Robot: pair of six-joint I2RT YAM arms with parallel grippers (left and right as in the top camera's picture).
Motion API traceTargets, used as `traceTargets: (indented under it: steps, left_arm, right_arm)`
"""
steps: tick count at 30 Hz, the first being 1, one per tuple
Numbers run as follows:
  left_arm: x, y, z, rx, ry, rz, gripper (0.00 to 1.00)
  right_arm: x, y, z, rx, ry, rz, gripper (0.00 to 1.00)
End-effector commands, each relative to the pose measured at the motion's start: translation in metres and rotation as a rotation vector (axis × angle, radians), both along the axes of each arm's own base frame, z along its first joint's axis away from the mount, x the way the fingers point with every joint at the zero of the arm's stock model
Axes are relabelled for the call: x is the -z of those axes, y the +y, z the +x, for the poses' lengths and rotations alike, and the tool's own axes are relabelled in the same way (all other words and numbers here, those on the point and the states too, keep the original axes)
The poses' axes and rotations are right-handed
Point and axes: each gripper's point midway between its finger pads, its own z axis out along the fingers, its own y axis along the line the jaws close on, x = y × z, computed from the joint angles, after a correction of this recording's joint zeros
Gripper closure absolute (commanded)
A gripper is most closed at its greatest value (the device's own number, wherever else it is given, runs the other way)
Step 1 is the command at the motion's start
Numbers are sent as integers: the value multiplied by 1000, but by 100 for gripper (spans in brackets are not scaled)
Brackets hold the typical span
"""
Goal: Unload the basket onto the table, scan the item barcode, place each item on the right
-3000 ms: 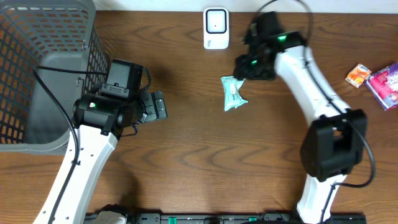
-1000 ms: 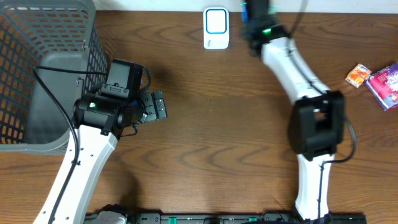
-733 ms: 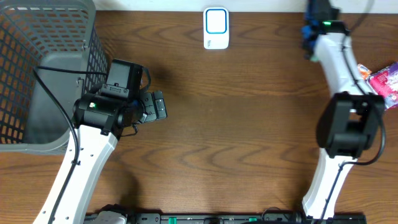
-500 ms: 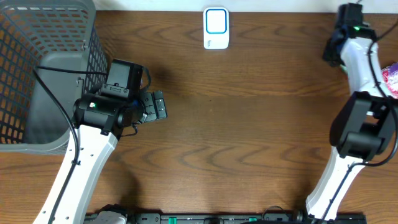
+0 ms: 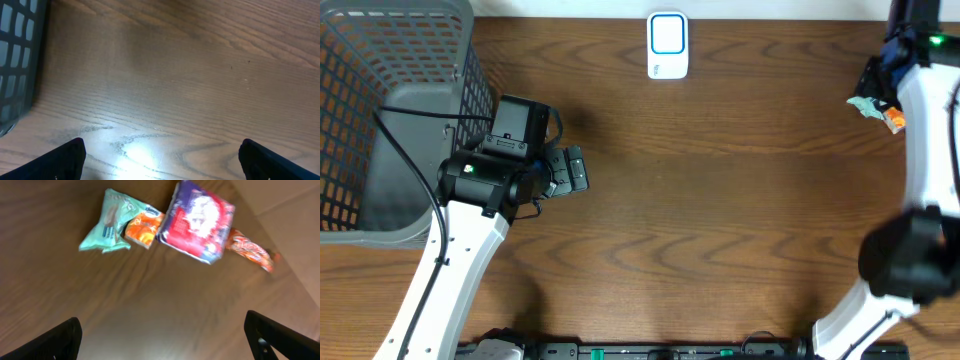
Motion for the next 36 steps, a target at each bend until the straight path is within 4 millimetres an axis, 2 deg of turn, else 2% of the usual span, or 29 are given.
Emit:
traceTargets:
  steps: [1,4,7,8,9,13,17,21,24,33,36]
  left_arm:
    - [1,1,0,5,2,10,2]
    - [1,1,0,5,2,10,2]
    - [1,1,0,5,2,10,2]
    - [1,1,0,5,2,10,2]
    - [1,1,0,5,2,10,2]
    - [1,1,0,5,2,10,2]
    - [1,1,0,5,2,10,2]
    - [1,1,0,5,2,10,2]
    - [1,1,0,5,2,10,2]
    - [1,1,0,5,2,10,2]
    - [1,1,0,5,2,10,2]
  right_arm:
    - [-52,34,-30,12,-121,23,1]
    - [-70,62,-54,-60,-154,27,1]
    - [-74,91,-78,-164,-177,33,1]
    - [-73,102,-87,-209,-182,40,1]
    - [-67,122,-105,-283,-183,74,1]
    - [-51,169,-146,-448,-160,237,1]
    - [-41,197,-188,-552,-108,384,1]
    - [-39,196,-216,-560,-65,420,1]
    - [-40,194,-226,-558,-55,420,1]
    - [-40,194,-227,-559,-57,420,1]
    - [-41,183,-224,-533,-64,358,1]
